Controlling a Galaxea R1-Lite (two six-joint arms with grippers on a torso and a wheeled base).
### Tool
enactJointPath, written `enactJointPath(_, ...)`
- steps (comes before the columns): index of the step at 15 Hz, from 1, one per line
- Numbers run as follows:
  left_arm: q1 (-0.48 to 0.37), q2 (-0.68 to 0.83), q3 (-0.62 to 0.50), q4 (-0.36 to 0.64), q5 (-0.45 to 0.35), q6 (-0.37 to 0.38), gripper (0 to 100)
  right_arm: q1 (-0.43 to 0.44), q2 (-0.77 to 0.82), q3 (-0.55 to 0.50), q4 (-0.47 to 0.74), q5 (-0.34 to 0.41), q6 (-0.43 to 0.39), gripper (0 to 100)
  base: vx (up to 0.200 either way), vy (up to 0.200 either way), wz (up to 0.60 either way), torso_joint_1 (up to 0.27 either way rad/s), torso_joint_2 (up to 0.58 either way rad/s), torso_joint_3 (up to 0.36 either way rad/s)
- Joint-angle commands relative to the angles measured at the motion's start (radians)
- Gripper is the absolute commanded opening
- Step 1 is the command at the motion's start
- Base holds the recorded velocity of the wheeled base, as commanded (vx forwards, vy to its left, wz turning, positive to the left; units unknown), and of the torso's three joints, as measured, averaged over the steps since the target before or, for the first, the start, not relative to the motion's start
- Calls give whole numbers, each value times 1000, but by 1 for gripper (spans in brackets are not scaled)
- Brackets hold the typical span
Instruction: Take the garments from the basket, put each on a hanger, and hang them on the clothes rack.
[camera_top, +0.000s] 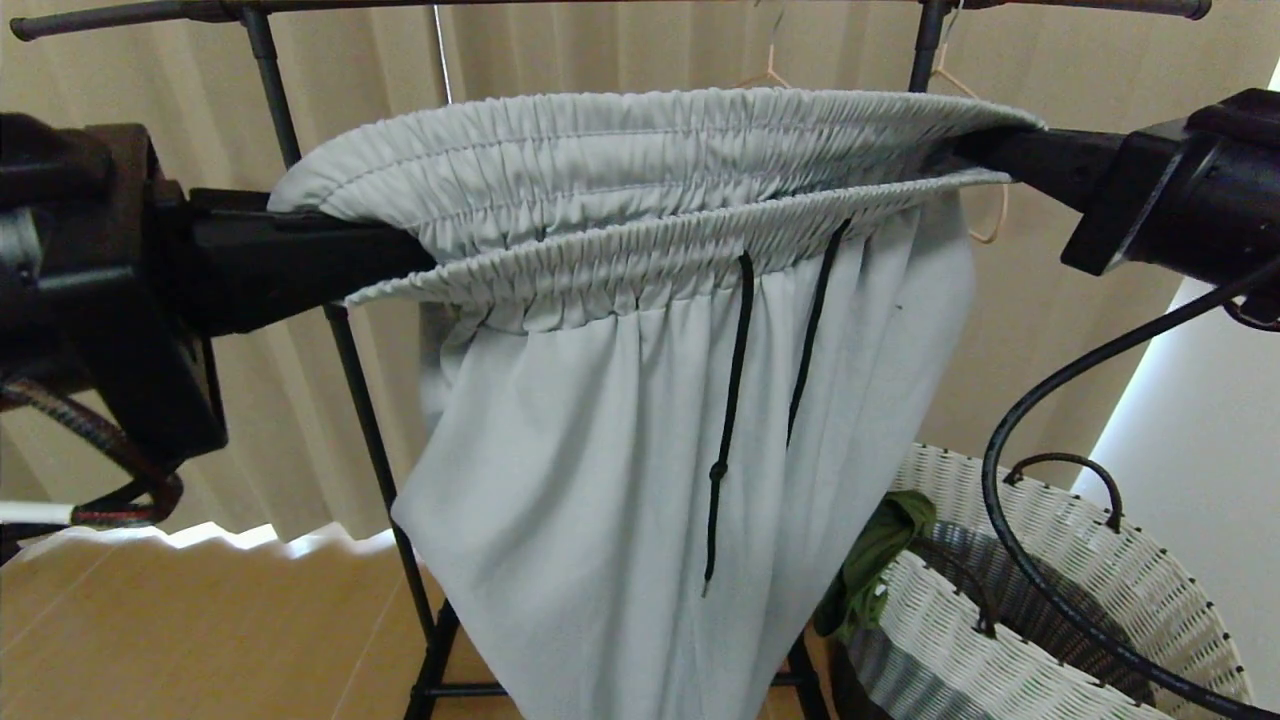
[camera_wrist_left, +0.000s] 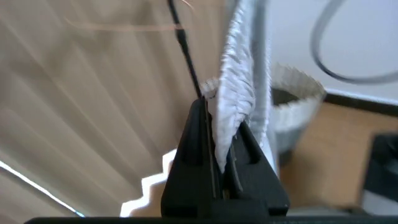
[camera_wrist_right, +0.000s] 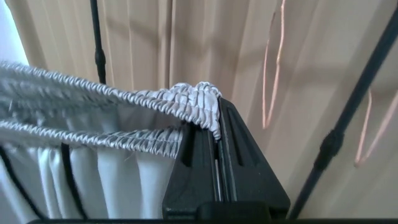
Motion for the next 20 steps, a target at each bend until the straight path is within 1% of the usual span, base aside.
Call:
enactJointPath(1,3,68,-63,-33,64,0,0,1,-68,-26,62,2,1,0,0,0,0,0,0,0)
enactJointPath(2,3,100,-97,-47,110,-2,0,1,-88,-43,100,2,1,0,0,0,0,0,0,0)
enactJointPath(3,3,154,-152,-76,194,-7,0,1,-124,-68,160,2,1,0,0,0,0,0,0,0)
enactJointPath(4,1,192,-182,-96,254,-11,0,1,-149,-75,203,2,1,0,0,0,0,0,0,0)
enactJointPath(5,0,220,-188,-113,301,-40,0,1,-175,-72,238,2,1,0,0,0,0,0,0,0)
enactJointPath(7,-6,243,-175,-124,346,-108,0,11,-213,-39,295,2,1,0,0,0,0,0,0,0)
enactJointPath(8,-8,243,-154,-124,346,-129,0,27,-230,1,304,2,1,0,0,0,0,0,0,0)
enactJointPath(10,-8,235,-123,-124,347,-129,0,28,-232,52,295,0,-1,0,0,0,0,0,0,0)
enactJointPath(20,-22,220,-117,-121,346,-125,0,28,-224,41,295,0,-4,0,0,0,0,0,0,0)
